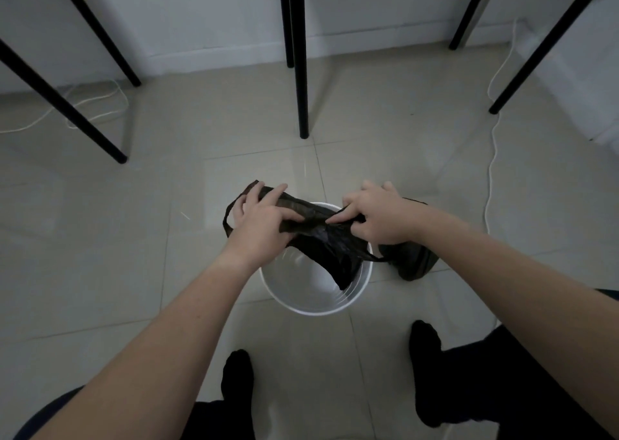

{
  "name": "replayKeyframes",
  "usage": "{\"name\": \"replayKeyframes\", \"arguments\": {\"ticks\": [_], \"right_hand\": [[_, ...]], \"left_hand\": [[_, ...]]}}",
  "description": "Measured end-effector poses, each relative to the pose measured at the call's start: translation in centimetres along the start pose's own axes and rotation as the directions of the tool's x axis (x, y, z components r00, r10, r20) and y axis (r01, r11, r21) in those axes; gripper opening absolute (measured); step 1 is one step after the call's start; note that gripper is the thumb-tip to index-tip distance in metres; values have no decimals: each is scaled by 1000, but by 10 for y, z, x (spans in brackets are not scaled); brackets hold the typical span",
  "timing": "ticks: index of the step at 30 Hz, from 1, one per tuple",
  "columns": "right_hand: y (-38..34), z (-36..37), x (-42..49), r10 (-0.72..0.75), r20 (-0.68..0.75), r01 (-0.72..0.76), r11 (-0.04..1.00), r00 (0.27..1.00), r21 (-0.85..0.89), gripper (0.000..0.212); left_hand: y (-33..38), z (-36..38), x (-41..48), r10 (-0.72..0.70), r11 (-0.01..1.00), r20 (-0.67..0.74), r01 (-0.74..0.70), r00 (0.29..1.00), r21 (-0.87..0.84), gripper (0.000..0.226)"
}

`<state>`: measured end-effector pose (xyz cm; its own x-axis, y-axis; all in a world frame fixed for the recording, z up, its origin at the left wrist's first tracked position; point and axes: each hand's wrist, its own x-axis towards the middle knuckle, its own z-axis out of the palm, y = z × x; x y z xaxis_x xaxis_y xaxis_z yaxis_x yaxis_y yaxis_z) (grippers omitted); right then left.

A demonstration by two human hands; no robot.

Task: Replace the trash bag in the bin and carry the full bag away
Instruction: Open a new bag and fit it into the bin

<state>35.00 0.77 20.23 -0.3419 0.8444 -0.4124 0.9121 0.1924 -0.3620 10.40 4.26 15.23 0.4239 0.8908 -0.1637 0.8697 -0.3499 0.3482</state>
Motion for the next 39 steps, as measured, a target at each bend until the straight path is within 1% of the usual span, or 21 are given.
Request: {"name": "replayKeyframes", "arguments": {"ticks": [3,5,7,10,12,13,14,15,17,18,19,21,23,24,27,29,31,33,35,37,39], "right_hand": [[-1,-2,-4,-30,-41,32,999,999,36,46],[-1,-4,-4,-24,-66,29,996,998,81,51],[0,-5,-3,-39,-108,48,996,993,81,52],[1,-4,-7,-61,-137,75,992,989,97,42],[0,-1,-10,-62,-124,76,990,990,117,34],[-2,0,-11,-49,-115,63,991,992,118,34],[-4,1,-11,-20,-108,31,994,994,103,39],[-7,3,-10,24,-104,-17,998,994,68,47],[-11,7,-10,139,-100,-144,989,985,-45,57],[-12,11,-12,188,-89,-196,976,978,-93,55],[-12,16,-14,219,-90,-229,967,972,-113,48],[-7,26,-18,265,-62,-271,954,962,-128,19],[-5,35,-21,286,-24,-287,947,958,-148,52],[-5,39,-21,305,-9,-303,941,952,-148,60],[1,50,-15,316,16,-308,933,949,-189,60],[7,53,-10,319,93,-296,934,943,-201,62],[12,51,-3,329,176,-304,940,928,-155,61],[18,49,9,339,221,-329,941,914,-82,50],[28,50,23,342,185,-339,940,921,-48,39],[39,58,37,360,74,-358,933,930,-33,32],[47,66,50,421,-25,-421,907,907,16,25]], "left_hand": [[-1,1,6,55,994,55,-49,997,-96,33],[-1,-4,8,67,983,92,-50,994,-174,31],[-1,-8,8,77,974,130,-46,989,-223,30],[0,-4,9,74,975,149,-40,986,-221,37],[0,1,10,47,982,131,-22,990,-186,38],[0,3,10,38,990,105,-23,994,-141,37],[-1,6,10,38,997,68,-33,997,-77,34],[-3,8,9,45,999,29,-44,999,-16,30],[-6,10,6,52,998,3,-52,999,18,19],[-6,10,5,57,998,10,-57,998,9,20],[-8,11,3,64,998,27,-64,998,-13,24],[-11,12,0,67,994,54,-61,996,-94,28],[-14,12,-4,57,989,80,-45,995,-142,31],[-16,13,-6,54,989,95,-40,994,-145,33],[-24,17,-8,37,991,165,-15,986,-132,54],[-28,21,-9,23,996,203,-5,979,-89,69],[-31,26,-6,17,996,223,3,975,-86,74],[-32,30,-1,9,993,230,18,973,-114,73],[-35,36,8,5,993,223,22,975,-118,71],[-41,42,19,-19,993,192,40,981,-108,68],[-48,47,30,-56,990,171,77,984,-119,69]]}}
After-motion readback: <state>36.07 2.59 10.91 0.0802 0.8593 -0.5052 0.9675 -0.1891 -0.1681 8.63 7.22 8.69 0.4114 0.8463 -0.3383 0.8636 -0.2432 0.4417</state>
